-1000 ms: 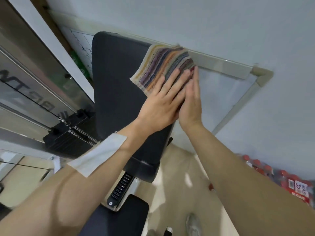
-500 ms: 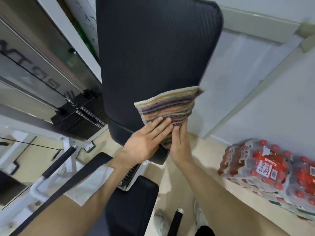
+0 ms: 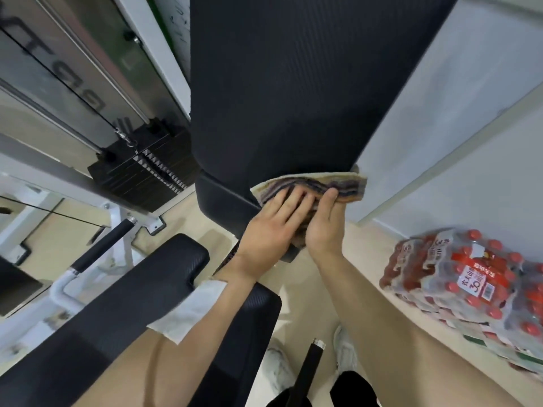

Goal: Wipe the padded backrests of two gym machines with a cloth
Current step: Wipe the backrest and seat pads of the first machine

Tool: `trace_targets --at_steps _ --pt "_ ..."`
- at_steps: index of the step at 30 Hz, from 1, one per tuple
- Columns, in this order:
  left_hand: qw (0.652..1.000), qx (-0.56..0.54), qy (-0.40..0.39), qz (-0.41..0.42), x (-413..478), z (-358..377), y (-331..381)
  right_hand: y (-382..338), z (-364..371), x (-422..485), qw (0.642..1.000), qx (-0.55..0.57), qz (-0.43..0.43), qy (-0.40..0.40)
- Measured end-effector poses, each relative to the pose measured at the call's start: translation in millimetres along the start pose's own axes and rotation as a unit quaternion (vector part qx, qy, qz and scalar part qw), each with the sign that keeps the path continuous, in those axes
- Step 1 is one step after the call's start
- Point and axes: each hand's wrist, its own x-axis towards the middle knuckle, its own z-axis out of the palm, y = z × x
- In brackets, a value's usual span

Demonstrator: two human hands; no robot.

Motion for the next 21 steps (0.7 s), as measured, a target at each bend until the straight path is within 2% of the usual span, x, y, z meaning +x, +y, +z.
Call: trace_targets --at_steps 2,4,6,9,13,17,18,21 --pt "0.998 0.037 -0.043 0.003 -33.8 18.1 -5.7 44.5 7.6 -21.4 0.996 -0.083 0.009 -0.042" --pt "0.997 0.017 -0.054 -0.048 -57.6 29.8 -10.4 73.9 16.6 -38.1 0.978 -0.193 0.018 -0.075" --pt "0.992 -0.028 -0.038 -0.116 -71.0 35.3 -17.2 80.9 29.0 -45.5 0.958 -0.284 0.004 -0.038" --pt "0.979 -0.088 -0.007 -0.186 -73.5 35.1 -29.8 73.7 39.5 -57.5 0.936 -0.345 -0.059 0.031" --pt "0.950 -0.139 -0.034 -0.276 -59.8 28.6 -30.6 79.6 32.1 -88.2 0.900 -0.405 -0.155 -0.051" --pt "0.963 -0.094 -0.041 -0.249 -62.3 32.7 -45.0 70.6 44.3 -73.5 0.805 -0.527 -0.242 -0.127" --pt "0.962 -0.083 -0.034 -0.258 -63.2 34.4 -55.5 65.6 54.8 -65.9 0.791 -0.537 -0.256 -0.147" --pt "0.953 -0.069 -0.005 -0.295 -59.4 32.3 -98.6 51.8 95.1 -46.4 0.775 -0.538 -0.279 -0.179"
